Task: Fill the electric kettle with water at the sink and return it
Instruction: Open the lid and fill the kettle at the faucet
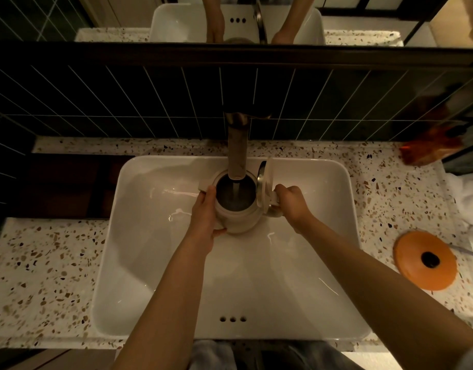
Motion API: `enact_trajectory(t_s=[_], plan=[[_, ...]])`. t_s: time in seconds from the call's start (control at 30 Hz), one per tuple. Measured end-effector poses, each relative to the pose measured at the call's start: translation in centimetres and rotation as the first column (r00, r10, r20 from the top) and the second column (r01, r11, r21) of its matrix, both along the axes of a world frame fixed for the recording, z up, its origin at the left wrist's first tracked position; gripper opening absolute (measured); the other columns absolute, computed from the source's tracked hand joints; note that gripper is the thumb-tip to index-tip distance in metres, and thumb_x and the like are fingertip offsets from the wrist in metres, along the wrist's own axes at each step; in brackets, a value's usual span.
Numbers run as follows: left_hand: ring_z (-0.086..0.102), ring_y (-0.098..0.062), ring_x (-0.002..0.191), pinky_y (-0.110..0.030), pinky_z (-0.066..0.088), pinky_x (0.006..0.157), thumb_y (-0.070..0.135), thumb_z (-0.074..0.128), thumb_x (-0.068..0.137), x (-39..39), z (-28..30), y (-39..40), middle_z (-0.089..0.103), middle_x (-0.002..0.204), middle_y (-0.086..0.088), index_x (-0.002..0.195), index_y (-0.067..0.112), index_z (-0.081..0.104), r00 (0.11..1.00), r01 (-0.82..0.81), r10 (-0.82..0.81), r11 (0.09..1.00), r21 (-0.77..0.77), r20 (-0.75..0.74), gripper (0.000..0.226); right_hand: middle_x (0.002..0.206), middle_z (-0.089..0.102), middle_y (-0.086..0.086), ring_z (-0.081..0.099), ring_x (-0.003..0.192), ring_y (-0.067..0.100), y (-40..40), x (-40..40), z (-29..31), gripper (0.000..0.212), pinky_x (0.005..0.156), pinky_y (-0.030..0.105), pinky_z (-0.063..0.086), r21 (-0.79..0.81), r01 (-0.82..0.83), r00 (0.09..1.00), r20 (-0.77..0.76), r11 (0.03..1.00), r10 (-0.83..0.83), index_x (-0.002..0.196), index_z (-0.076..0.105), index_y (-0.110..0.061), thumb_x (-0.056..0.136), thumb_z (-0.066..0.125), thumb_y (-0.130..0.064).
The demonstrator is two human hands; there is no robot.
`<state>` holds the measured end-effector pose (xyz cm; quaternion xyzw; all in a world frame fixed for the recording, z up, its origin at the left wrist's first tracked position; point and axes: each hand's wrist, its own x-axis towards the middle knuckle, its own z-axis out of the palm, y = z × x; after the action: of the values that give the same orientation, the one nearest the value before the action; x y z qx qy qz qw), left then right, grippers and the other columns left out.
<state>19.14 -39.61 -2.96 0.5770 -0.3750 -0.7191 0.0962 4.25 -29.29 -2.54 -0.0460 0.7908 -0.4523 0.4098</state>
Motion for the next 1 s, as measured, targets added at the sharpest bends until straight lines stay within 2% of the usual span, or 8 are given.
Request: enact_trajectory(t_s=[0.1,0.23,0.6,0.77,0.87,0.93,1.0], plan=[[0.041,-0.018,0.119,-0.063,0.042,0.096,0.052,0.042,0.096,0.1,0.0,-0.1,0.045,0.146,0.006,0.140,0.034,0.043,1.000,0.000,0.000,1.000,0.007,-0.004,0.048,0.060,0.043,0.007,0.044,0.057,0.018,0.0,-0.1,-0.3,0.033,0.042,0.020,0.040,0.010,-0.013,1.000,-0.001,1.000,0.013,0.058,0.041,-0.010,0.091,0.042,-0.013],[0.040,-0.019,0.122,-0.063,0.042,0.097,0.052,0.043,0.096,0.0,0.0,-0.1,0.044,0.147,0.006,0.141,0.034,0.042,1.000,-0.011,0.011,1.000,0.014,-0.002,0.049,0.060,0.043,0.007,0.043,0.055,0.016,0.0,-0.1,-0.2,0.037,0.032,0.010,0.037,-0.004,-0.017,1.000,0.002,1.000,0.017,0.057,0.040,-0.009,0.094,0.040,-0.010],[0.041,-0.018,0.118,-0.060,0.044,0.094,0.053,0.043,0.096,-0.1,0.0,0.0,0.043,0.147,0.005,0.142,0.033,0.041,1.000,-0.006,0.006,1.000,-0.001,-0.003,0.051,0.060,0.044,0.007,0.045,0.053,0.014,0.1,-0.2,-0.3,0.037,0.031,0.008,0.036,-0.022,-0.026,1.000,0.008,0.999,0.026,0.058,0.041,-0.008,0.095,0.039,-0.007],[0.040,-0.023,0.128,-0.059,0.045,0.093,0.054,0.043,0.095,-0.1,0.0,0.0,0.043,0.147,0.005,0.142,0.034,0.041,1.000,0.000,0.000,1.000,-0.002,0.009,0.051,0.059,0.047,0.006,0.047,0.055,0.015,0.2,-0.3,-0.7,0.036,0.035,0.013,0.040,-0.008,-0.036,0.999,0.003,0.999,0.036,0.059,0.044,-0.009,0.095,0.040,-0.010],[0.041,-0.019,0.120,-0.061,0.045,0.094,0.053,0.044,0.095,-0.2,0.1,-0.1,0.045,0.145,0.006,0.140,0.035,0.043,1.000,0.004,-0.004,1.000,-0.001,0.004,0.048,0.058,0.045,0.005,0.046,0.054,0.016,0.2,-0.6,-1.0,0.037,0.035,0.014,0.040,-0.007,-0.035,0.999,0.006,0.999,0.035,0.057,0.044,-0.008,0.094,0.040,-0.010],[0.041,-0.018,0.119,-0.062,0.045,0.094,0.053,0.044,0.095,-0.1,0.1,-0.1,0.045,0.145,0.006,0.140,0.034,0.043,1.000,0.006,-0.006,1.000,-0.001,0.001,0.049,0.057,0.045,0.005,0.046,0.055,0.016,0.2,-0.7,-1.2,0.036,0.041,0.020,0.041,0.001,-0.040,0.999,0.005,0.999,0.040,0.057,0.044,-0.009,0.093,0.041,-0.011],[0.040,-0.018,0.119,-0.062,0.045,0.094,0.053,0.045,0.095,-0.2,0.1,-0.2,0.045,0.145,0.006,0.141,0.034,0.043,1.000,0.009,-0.009,1.000,-0.001,0.006,0.049,0.057,0.045,0.005,0.046,0.054,0.016,0.2,-0.9,-1.5,0.035,0.044,0.020,0.043,0.010,-0.042,0.999,0.020,0.999,0.042,0.058,0.043,-0.010,0.093,0.041,-0.013]])
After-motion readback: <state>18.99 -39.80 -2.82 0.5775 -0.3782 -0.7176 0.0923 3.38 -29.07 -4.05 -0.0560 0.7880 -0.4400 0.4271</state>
